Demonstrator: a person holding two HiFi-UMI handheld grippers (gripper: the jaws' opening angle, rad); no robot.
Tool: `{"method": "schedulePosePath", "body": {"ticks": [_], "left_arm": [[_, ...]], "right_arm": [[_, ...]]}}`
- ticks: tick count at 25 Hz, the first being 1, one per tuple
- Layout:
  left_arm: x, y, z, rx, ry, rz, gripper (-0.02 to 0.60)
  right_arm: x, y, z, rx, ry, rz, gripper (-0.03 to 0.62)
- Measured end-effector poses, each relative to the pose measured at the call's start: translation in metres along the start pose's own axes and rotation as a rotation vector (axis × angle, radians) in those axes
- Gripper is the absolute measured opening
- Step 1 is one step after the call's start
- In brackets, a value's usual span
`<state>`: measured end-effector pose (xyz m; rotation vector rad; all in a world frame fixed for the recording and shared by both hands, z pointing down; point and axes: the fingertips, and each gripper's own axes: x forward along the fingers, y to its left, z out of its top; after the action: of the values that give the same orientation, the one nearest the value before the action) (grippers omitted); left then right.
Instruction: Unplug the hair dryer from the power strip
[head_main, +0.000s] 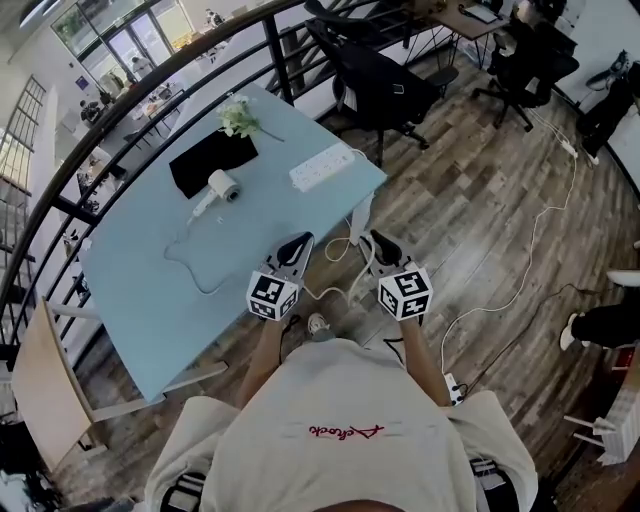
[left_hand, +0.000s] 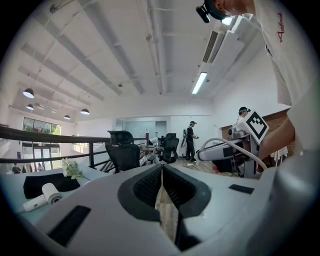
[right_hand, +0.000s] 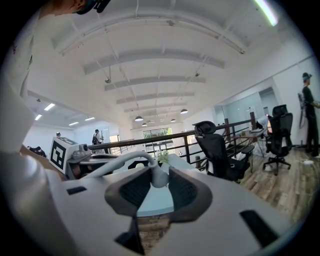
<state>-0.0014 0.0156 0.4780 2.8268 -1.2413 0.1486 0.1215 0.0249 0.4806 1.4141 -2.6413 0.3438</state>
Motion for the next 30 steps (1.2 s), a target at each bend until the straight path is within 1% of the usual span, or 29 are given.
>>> {"method": "schedulePosePath", "body": {"ticks": [8, 19, 30], "left_arm": [[-0.030, -0.036, 0.005, 0.016, -0.004, 0.040, 0.017], [-0.073, -0.092, -0.006, 0.002, 0.003, 0.072, 0.017], [-0.091, -0.140, -0.015, -0.003, 0.008, 0.059, 0.017]], "right_arm": [[-0.039, 0.016, -0.007, 0.004, -0.014, 0.028, 0.123], [-0.094, 0.046, -0.030, 0.000, -0.003, 0.063, 0.123], [-0.143, 0.055, -0.047, 0.004, -0.003, 0.059, 0.123]]}}
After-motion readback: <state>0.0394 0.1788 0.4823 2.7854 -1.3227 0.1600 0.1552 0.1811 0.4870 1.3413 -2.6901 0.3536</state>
